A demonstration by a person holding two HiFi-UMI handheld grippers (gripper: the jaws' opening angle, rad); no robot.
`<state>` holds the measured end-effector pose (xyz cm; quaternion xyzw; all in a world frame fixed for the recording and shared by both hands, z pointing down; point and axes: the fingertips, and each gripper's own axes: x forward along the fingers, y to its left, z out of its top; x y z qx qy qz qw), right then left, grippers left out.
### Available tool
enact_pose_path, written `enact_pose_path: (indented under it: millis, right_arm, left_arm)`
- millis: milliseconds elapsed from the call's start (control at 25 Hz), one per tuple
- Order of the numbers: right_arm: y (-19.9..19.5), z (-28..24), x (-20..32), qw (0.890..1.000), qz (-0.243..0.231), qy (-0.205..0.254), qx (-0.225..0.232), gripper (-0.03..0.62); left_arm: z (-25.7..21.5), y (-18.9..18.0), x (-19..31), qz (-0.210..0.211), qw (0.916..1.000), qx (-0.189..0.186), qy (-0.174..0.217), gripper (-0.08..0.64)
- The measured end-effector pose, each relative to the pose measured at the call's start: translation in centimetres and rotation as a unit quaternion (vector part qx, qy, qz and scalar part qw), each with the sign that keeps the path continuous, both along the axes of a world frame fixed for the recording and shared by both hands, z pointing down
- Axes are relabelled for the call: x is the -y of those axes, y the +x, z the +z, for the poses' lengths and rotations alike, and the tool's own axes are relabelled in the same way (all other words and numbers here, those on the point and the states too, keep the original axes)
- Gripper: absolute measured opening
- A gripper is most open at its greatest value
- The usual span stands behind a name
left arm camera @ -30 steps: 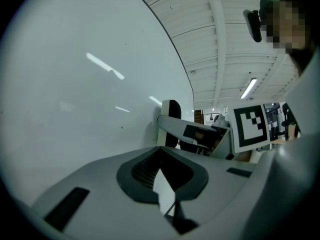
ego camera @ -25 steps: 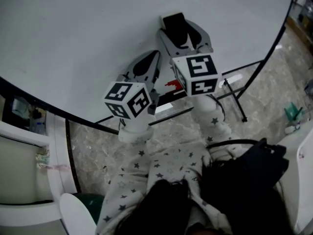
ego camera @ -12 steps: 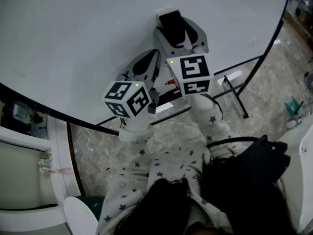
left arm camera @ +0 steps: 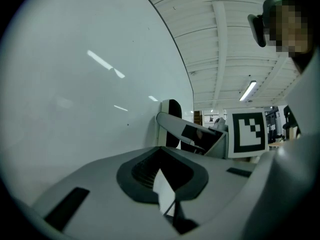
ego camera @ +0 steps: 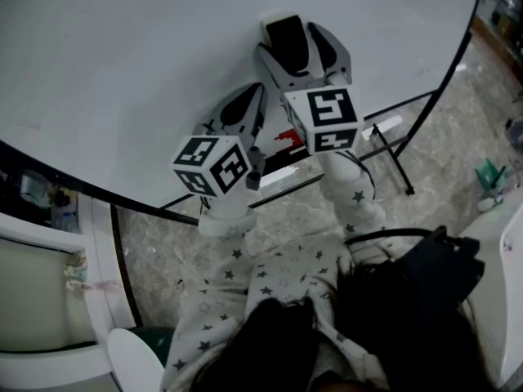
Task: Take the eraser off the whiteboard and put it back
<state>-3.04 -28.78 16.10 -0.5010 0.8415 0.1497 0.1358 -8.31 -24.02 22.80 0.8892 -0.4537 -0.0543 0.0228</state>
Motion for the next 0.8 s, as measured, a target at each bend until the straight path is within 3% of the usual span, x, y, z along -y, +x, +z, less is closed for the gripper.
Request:
enact_pose_path:
  millis: [120,360,520,560,680,720,800]
  right_arm:
    - [-0.7,-0.3,-0.6,1.0,-0.016,0.006,0.001,0.348]
    - [0.0,-0.1,-1.2,1.0,-0.005,0.01,0.005,0.348]
    - [0.4,0.5,-1.5,0.999,-0.028,-0.011,0.02,0.343]
    - [0.4,0.7,-1.6,0.999,-0.031,-0.013,0.017,0.24]
    - [0.5,1.2,-1.8,1.0,-0.023,-0.011,-0.009,0.052]
    - [0.5,1.4,-1.9,0.999,-0.027,-0.015,-0.012,0.014]
    - [-0.1,1.8,-2.1,0.998,-0.05,-0.026,-0.015,0.008]
  left_arm:
    - [0.0,0.2,-0.1,0.004,1.0,0.0,0.001,0.002]
    - [0.2,-0.3,-0.1,-0.002,1.0,-0.007,-0.002,0.002]
    - [0.6,-1.3,0.1,-0.012,0.9998,-0.018,-0.002,0.002]
    - [0.7,-1.6,0.1,-0.014,0.9996,-0.022,-0.001,0.002]
    - [1.3,-1.9,0.2,-0.014,0.9994,-0.031,-0.003,0.002]
    - [1.4,-1.9,0.2,-0.013,0.9994,-0.031,-0.005,0.002]
    - [1.6,-1.7,0.4,-0.009,0.9994,-0.032,-0.01,0.002]
